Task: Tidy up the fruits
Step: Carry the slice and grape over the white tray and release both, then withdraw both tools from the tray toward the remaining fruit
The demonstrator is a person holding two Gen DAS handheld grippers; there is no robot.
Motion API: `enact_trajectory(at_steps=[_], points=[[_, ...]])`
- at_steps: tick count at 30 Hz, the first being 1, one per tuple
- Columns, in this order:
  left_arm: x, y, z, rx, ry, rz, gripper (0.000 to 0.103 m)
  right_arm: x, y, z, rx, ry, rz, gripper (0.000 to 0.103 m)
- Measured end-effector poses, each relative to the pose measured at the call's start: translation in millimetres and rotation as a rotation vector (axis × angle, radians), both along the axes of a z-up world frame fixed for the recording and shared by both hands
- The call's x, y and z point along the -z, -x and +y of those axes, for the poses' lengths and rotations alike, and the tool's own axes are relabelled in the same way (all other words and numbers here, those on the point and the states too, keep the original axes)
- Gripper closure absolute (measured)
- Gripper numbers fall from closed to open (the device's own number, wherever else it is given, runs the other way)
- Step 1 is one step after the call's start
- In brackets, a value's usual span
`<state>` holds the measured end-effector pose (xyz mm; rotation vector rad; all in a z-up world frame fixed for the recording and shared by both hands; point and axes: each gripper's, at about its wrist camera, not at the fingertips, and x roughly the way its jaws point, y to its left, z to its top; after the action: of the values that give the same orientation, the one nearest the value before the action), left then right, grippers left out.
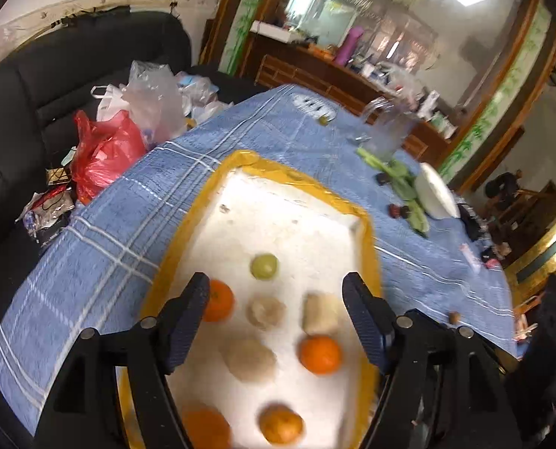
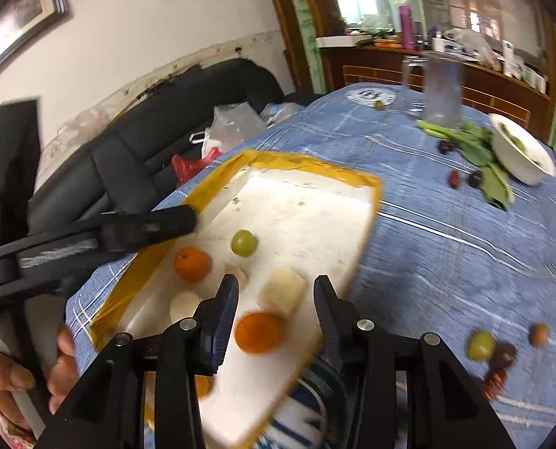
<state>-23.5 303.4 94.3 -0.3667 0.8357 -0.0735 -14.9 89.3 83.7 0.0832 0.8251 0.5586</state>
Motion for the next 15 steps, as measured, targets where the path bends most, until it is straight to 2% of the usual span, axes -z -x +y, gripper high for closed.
enact_trajectory(at_steps=[5,9,13,15], points=[[-18,48,-26,0.035,0.02,-0.076,0.03,-12,43,-60,0.097,-0.055,-0.043,0.057],[-39,82,-56,0.105,0.035,-0.148,0.029,-27,81,-123,0.214,-0.102,-0.07,0.05],[-68,104,-84,0.168,0.04,-0.231,0.027,-56,121,-194,0.366,-0.092,-0.13,0.05],[-86,108,-101,0.207,0.074,-0.253,0.027,-78,143,-235,0.452,-0.099,-0.153,0.05]])
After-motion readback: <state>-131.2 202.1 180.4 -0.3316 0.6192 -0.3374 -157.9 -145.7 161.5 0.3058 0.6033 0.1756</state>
